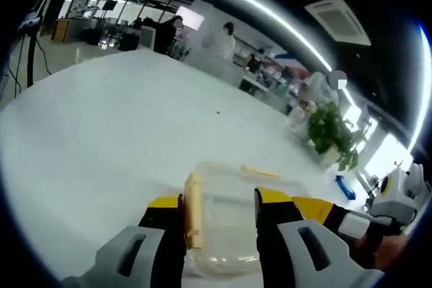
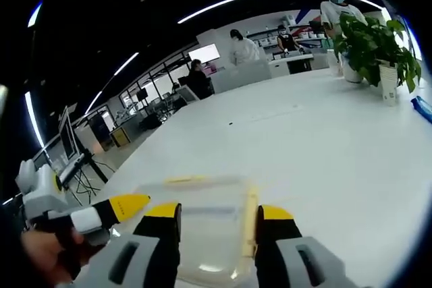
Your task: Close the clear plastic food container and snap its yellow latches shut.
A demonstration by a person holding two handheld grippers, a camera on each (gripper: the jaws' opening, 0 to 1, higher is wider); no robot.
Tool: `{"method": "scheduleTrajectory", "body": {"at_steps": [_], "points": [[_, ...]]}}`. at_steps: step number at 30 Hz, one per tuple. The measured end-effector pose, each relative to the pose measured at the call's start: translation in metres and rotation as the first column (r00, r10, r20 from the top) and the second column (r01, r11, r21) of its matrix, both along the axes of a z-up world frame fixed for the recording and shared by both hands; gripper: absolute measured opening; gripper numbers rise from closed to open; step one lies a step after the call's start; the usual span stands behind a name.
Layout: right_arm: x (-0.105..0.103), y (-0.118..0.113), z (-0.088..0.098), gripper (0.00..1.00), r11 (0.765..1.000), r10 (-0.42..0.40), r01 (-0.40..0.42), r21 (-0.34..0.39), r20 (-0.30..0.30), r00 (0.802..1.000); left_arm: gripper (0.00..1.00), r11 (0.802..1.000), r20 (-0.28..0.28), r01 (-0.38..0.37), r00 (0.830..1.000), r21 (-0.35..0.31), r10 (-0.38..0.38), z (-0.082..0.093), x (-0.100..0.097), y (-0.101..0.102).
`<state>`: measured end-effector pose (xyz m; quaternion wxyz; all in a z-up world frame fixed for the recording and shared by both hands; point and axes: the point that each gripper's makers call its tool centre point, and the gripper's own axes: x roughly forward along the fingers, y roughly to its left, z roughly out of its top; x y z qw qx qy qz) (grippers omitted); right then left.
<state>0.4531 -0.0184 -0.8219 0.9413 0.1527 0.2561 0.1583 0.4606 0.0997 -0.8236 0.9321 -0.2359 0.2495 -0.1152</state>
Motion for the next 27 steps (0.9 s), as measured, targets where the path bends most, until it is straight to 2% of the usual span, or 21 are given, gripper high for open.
{"method": "scheduleTrajectory", "body": {"at_steps": [9, 21, 27], "points": [[0.001, 0.030, 0.000, 0.44, 1.000, -0.002, 0.002, -0.011, 0.005, 1.000, 0.39, 1.000, 0.002, -0.007, 1.000, 0.007, 0.007, 0.000, 0.002, 0.028], [0.003, 0.041, 0.000, 0.45, 1.000, -0.003, 0.003, -0.018, 0.000, 1.000, 0.39, 1.000, 0.011, 0.004, 1.000, 0.010, -0.004, 0.001, 0.006, 0.038], [0.021, 0.045, 0.000, 0.45, 1.000, 0.001, -0.001, -0.018, -0.002, 1.000, 0.39, 1.000, 0.016, 0.005, 1.000, 0.008, -0.005, 0.000, 0.026, 0.043]]}}
